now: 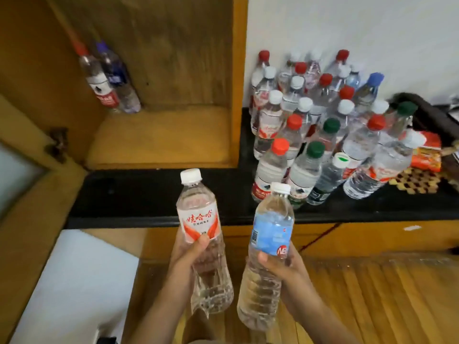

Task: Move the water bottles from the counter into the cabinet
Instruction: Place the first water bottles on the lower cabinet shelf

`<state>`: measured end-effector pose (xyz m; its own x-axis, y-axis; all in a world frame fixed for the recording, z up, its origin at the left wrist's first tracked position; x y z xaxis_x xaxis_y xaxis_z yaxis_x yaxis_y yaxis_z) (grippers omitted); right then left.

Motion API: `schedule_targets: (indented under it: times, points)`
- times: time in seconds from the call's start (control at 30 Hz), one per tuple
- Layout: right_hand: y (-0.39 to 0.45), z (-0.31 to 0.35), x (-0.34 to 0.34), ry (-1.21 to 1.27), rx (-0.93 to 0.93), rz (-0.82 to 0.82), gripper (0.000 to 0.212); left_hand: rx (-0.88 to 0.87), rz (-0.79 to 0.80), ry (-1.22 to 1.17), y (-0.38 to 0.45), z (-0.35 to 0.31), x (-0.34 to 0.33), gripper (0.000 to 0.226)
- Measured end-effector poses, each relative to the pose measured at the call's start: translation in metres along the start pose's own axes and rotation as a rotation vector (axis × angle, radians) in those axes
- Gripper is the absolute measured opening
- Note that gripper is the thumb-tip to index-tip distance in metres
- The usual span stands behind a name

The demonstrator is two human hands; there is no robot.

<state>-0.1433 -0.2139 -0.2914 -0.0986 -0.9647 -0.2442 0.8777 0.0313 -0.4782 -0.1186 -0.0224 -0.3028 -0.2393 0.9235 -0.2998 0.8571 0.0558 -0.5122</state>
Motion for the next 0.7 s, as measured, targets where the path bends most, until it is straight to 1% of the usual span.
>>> schedule_targets:
  times: [0.07,0.17,0.27,0.33,0.4,0.47,0.57,0.63,0.7]
  points:
    - [0.028,0.009,-0.033,0.014,-0.005,0.043,0.069,-0.036,0.006,-0.025,0.027,-0.023,0.019,0.057]
    - [0.070,0.026,-0.085,0.004,0.007,0.081,0.069,-0.117,0.023,-0.058,0.065,-0.064,0.042,0.051]
    - [0.117,0.046,-0.138,-0.007,0.049,0.065,0.074,-0.197,0.021,-0.070,0.105,-0.113,0.063,0.059]
    - [0.145,0.061,-0.162,-0.060,0.123,0.022,0.077,-0.279,0.032,-0.033,0.131,-0.142,0.071,0.061]
    - [0.175,0.077,-0.180,-0.116,0.228,-0.030,0.076,-0.350,0.018,0.008,0.158,-0.167,0.078,0.051]
    - [0.202,0.091,-0.192,-0.183,0.339,-0.055,0.072,-0.404,0.001,0.067,0.186,-0.188,0.082,0.048]
    - [0.243,0.107,-0.206,-0.275,0.483,-0.089,0.069,-0.437,-0.001,0.152,0.228,-0.213,0.087,0.054]
    - [0.264,0.116,-0.214,-0.333,0.535,-0.110,0.067,-0.447,0.013,0.208,0.248,-0.222,0.087,0.061]
    - [0.284,0.119,-0.222,-0.371,0.554,-0.124,0.069,-0.450,0.043,0.250,0.263,-0.226,0.086,0.062]
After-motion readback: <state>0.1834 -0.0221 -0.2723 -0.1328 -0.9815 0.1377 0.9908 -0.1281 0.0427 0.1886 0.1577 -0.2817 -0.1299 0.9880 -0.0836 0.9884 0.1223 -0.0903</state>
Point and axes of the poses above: each hand's wrist, its own y-axis towards the middle knuckle, its own x-axis out of the back of the hand, z = x × y, the point moved 1 cm from there along y, towards the middle knuckle
